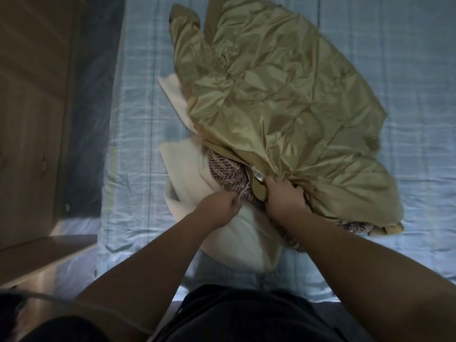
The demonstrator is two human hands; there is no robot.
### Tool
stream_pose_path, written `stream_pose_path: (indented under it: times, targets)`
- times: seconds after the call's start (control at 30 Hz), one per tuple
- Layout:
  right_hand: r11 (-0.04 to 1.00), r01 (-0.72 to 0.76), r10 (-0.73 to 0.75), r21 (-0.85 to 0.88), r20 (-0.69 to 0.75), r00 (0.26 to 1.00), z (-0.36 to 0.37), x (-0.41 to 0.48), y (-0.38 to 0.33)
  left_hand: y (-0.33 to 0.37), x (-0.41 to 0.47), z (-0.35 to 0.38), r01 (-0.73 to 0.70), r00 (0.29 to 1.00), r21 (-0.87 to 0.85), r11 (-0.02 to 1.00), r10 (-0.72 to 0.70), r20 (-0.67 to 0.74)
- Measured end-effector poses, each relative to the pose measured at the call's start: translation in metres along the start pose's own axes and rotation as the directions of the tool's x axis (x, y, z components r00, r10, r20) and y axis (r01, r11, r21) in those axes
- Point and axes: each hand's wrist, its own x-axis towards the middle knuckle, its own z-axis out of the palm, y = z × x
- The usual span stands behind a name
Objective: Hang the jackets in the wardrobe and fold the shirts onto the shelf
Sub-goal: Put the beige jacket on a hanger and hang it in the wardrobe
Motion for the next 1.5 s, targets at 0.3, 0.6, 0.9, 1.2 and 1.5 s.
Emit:
stream_pose_path:
  times: [0.3,0.6,0.9,1.2,1.5]
  targets:
    - [0.983,0.057,-0.020,0.174,-0.211,0.977,-0.017,-0.032,0.022,0.026,-0.049,-0.060,-0.324,0.852,0.004,0.946,0.294,-0.433]
    - [0.900,0.079,-0.020,0.430,-0.140,0.990,-0.065,-0.083,0.058,0.053,-0.060,-0.088,-0.358,0.815,-0.180,0.916,0.212,-0.539]
    - [0.820,0.047,-0.059,0.570,0.003,0.998,-0.111,-0.125,0.067,0.061,-0.022,-0.089,-0.392,0.816,0.090,0.916,0.391,-0.426]
    - [0.811,0.186,-0.005,0.554,-0.312,0.950,-0.149,-0.168,0.077,0.094,-0.032,-0.116,-0.296,0.813,0.230,0.927,0.371,-0.449]
    - [0.925,0.214,0.014,0.314,-0.590,0.807,-0.222,-0.203,0.097,0.147,-0.067,-0.198,-0.487,0.549,0.125,0.865,0.414,-0.727]
